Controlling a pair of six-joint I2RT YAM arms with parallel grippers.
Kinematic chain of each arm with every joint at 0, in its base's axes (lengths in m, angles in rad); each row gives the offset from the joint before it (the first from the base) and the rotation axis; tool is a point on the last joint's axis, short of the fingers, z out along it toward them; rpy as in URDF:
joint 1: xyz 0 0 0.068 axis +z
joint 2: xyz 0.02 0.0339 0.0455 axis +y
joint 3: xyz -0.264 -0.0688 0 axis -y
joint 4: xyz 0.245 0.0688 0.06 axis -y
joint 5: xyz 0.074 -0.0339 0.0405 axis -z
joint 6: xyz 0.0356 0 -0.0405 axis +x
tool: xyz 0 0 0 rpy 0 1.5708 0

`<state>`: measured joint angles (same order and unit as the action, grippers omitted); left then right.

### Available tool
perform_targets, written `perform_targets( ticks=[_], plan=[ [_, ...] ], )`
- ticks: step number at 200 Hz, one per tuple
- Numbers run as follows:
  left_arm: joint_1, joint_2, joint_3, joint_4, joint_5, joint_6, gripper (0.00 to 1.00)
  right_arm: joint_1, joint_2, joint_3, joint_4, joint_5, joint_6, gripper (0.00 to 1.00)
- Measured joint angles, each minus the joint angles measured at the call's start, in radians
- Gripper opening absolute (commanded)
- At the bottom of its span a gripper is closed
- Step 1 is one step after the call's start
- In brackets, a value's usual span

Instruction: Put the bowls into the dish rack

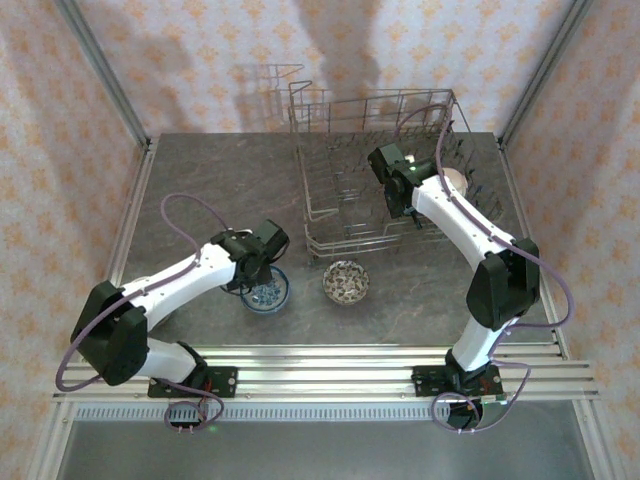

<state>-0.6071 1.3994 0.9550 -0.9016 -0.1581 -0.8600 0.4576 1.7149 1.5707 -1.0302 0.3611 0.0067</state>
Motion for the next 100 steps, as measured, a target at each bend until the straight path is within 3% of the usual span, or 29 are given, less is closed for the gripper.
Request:
perform_targets(
  ticks=[45, 100],
  plan=[
    [0.000, 0.065, 0.025, -0.009, 0.000, 0.066, 0.54, 0.000, 0.000, 0.000, 0.000, 0.000, 0.000, 0.64],
    [0.000, 0.068, 0.026, -0.031, 0.010, 0.109, 0.40, 0.000, 0.000, -0.007, 0.000, 0.000, 0.001, 0.63]
  ],
)
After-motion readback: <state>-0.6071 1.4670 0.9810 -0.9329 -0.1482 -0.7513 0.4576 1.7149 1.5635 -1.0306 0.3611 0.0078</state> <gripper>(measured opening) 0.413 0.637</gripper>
